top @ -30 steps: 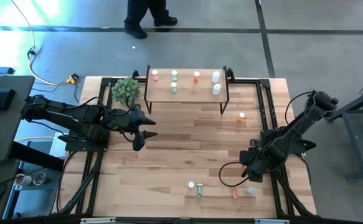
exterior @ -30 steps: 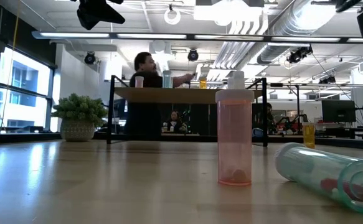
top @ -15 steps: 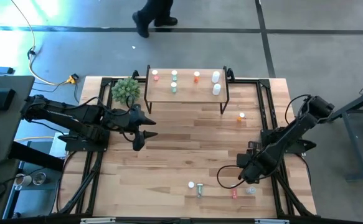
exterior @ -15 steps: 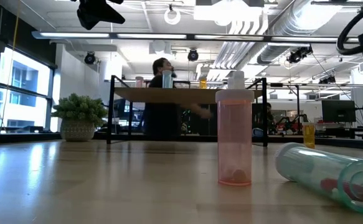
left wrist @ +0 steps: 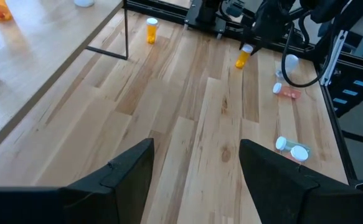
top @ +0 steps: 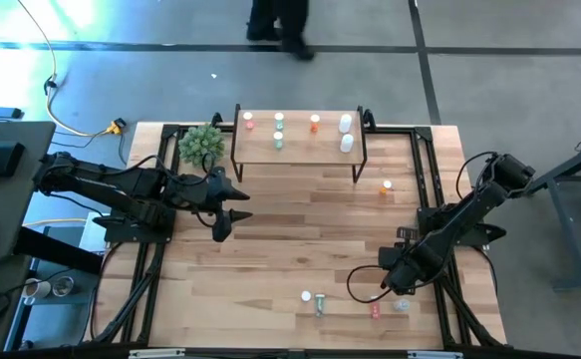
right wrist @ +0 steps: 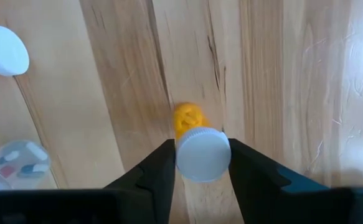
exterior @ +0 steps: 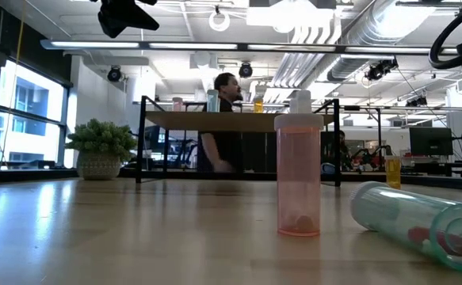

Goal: Pick and place medicine bottles onto shelf by color
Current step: Put the bottom orange pill bottle on the shelf aligned with the other orange pill bottle

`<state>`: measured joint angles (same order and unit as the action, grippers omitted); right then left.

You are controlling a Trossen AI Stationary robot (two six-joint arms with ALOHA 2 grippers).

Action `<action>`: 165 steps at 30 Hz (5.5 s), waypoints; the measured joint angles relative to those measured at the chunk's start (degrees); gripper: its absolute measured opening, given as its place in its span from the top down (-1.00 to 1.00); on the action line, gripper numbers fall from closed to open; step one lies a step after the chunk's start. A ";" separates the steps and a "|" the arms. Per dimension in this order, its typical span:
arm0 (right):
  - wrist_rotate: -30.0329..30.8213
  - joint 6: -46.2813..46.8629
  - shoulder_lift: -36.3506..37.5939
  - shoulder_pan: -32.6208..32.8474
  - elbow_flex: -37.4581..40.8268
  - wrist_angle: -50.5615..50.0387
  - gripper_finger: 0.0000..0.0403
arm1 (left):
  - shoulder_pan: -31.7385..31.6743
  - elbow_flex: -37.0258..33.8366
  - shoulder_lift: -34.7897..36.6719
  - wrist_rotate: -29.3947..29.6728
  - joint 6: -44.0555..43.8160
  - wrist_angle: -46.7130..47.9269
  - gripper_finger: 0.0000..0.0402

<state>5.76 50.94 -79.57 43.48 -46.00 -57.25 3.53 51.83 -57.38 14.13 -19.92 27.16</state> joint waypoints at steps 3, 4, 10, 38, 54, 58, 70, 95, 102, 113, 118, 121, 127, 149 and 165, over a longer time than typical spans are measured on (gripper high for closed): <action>-0.15 0.00 0.02 0.00 0.00 0.07 0.40 | 0.00 0.00 0.02 0.00 0.00 0.02 -0.13; -0.19 0.00 0.02 0.00 0.00 0.13 0.41 | 0.00 0.00 0.00 0.00 0.00 0.02 -0.13; -0.46 0.02 0.11 0.00 0.00 0.25 0.42 | 0.00 0.00 0.00 0.02 0.00 0.00 -0.13; -2.99 -5.28 0.81 -10.24 -4.79 2.89 0.42 | -0.01 0.00 0.00 0.17 0.13 0.02 -0.13; -2.76 -18.70 0.81 -25.06 -12.67 2.89 0.42 | -0.22 0.00 0.01 8.74 -0.99 -0.04 -0.13; -2.75 -22.90 0.81 -30.26 -15.68 2.73 0.42 | -0.55 0.00 0.00 9.05 -0.97 -0.02 -0.13; -2.75 -32.17 0.81 -43.00 -26.53 2.23 0.42 | -7.65 0.00 0.01 0.39 1.61 0.03 -0.13; -2.75 -48.76 -15.91 -64.93 -58.16 -12.49 0.42 | -30.44 0.01 0.00 -10.95 18.14 2.35 -0.13; -2.67 -52.95 -24.32 -68.57 -69.35 -17.99 0.42 | -32.52 0.02 0.02 -10.95 19.18 3.08 -0.13; -2.71 -58.36 -31.45 -69.75 -74.40 -20.52 0.42 | -33.20 0.02 0.00 -10.95 21.68 3.06 -0.13; -1.89 -61.19 -32.87 -69.75 -74.40 -18.98 0.42 | -33.20 0.01 0.01 -10.95 21.68 3.01 -0.13; -0.63 -61.96 -32.94 -69.75 -74.36 -18.79 0.42 | -33.20 0.02 0.02 -10.95 21.68 2.97 -0.13; 0.24 -63.01 -32.91 -70.47 -76.32 -18.39 0.42 | -33.20 0.00 0.01 -10.95 21.68 2.60 -0.13; -0.79 -62.53 -36.59 -68.94 -77.66 -21.41 0.42 | -33.20 0.00 0.01 -10.95 21.68 2.59 -0.13; -2.16 -61.44 -37.44 -68.94 -77.66 -22.34 0.42 | -33.20 0.00 0.00 -10.95 22.05 2.62 -0.13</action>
<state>3.60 -10.50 -117.01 -25.45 -123.66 -79.59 -29.67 51.83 -57.38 3.18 2.12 29.78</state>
